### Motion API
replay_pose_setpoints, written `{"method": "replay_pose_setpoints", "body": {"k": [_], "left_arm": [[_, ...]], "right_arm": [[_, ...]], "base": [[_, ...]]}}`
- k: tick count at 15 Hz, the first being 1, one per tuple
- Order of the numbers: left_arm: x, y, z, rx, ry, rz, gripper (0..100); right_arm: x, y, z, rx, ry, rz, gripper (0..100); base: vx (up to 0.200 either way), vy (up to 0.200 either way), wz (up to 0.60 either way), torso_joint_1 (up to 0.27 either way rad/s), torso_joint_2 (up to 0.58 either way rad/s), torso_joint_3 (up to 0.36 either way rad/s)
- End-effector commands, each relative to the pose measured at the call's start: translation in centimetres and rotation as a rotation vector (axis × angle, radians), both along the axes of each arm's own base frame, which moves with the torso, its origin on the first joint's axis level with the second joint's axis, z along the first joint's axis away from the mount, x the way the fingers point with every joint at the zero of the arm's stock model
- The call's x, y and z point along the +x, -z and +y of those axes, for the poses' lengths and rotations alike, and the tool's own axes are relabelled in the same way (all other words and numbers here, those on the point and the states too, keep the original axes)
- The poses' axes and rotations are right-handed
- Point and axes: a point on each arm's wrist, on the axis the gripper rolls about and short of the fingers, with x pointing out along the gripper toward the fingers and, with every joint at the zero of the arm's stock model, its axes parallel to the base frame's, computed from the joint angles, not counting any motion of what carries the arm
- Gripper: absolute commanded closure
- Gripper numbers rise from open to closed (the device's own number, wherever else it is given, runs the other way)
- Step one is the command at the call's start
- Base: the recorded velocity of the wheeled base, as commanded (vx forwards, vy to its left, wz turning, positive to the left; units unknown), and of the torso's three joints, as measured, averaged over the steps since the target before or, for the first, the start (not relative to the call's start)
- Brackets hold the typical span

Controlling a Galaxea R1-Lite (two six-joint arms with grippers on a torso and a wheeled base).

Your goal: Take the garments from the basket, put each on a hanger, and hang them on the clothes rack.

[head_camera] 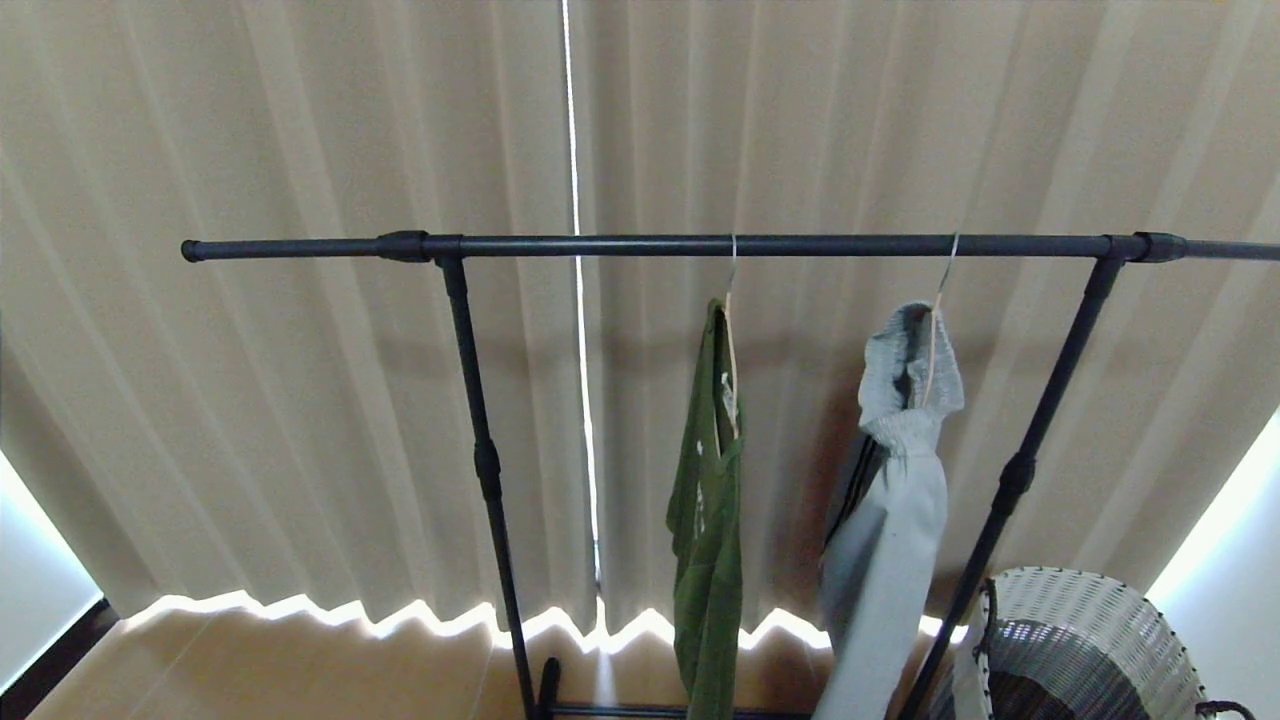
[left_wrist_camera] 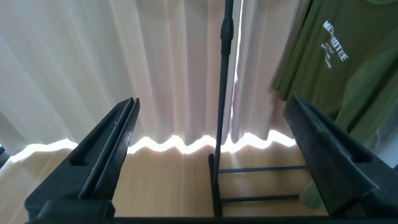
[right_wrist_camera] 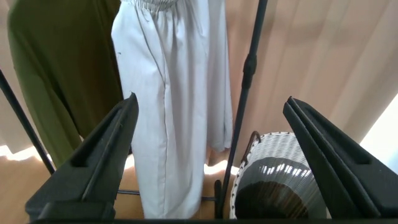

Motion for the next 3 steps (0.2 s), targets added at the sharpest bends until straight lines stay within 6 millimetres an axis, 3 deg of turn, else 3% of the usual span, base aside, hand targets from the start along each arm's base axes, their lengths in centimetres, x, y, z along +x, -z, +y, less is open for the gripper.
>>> {"method": "replay_pose_setpoints", "body": {"k": [1, 3], "left_arm": [[0.02, -0.01, 0.00, 0.000, 0.000, 0.002, 0], [0.02, -0.01, 0.00, 0.000, 0.000, 0.002, 0]], "right_arm": [[0.01, 0.00, 0.00, 0.000, 0.000, 0.002, 0], [0.01, 0.00, 0.00, 0.000, 0.000, 0.002, 0]], "base": [[0.000, 0.000, 0.00, 0.000, 0.00, 0.000], [0.000, 0.000, 0.00, 0.000, 0.00, 0.000]]}}
